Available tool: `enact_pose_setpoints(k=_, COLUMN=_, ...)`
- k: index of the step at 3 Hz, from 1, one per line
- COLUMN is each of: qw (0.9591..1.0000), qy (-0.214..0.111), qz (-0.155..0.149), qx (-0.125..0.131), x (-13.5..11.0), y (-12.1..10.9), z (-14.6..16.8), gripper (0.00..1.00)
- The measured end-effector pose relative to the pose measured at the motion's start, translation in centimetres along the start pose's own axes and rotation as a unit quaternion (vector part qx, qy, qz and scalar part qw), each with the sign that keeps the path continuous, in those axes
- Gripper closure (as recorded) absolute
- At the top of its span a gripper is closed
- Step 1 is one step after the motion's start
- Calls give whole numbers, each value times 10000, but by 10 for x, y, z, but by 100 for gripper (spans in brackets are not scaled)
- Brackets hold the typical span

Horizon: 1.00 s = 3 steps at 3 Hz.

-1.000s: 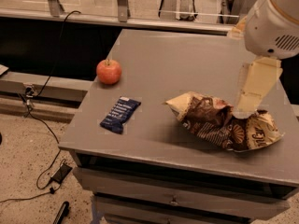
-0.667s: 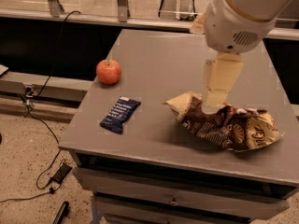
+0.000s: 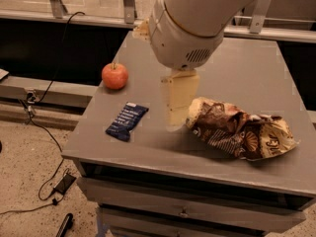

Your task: Pick rxbar blueberry

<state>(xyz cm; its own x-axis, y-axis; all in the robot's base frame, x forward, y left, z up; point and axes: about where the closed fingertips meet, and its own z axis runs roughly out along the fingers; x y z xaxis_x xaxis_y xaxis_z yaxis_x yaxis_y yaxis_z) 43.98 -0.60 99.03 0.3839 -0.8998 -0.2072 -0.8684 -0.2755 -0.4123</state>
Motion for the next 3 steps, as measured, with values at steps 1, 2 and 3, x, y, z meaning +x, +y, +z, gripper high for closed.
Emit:
enact_pose_setpoints(k=1, qw=9976, qy=-431, qz=-383, qx=396, x=-26, y=-14, z=-8, gripper=0)
enact_pose_setpoints(k=2, qw=9974, qy=-352, qz=-560, qx=297, x=-32, y=-14, z=-15, gripper=0)
enact_pose_setpoints(k=3, qw=9933, qy=-242, qz=-1117, qx=-180, x=-32, y=-23, z=7, gripper=0)
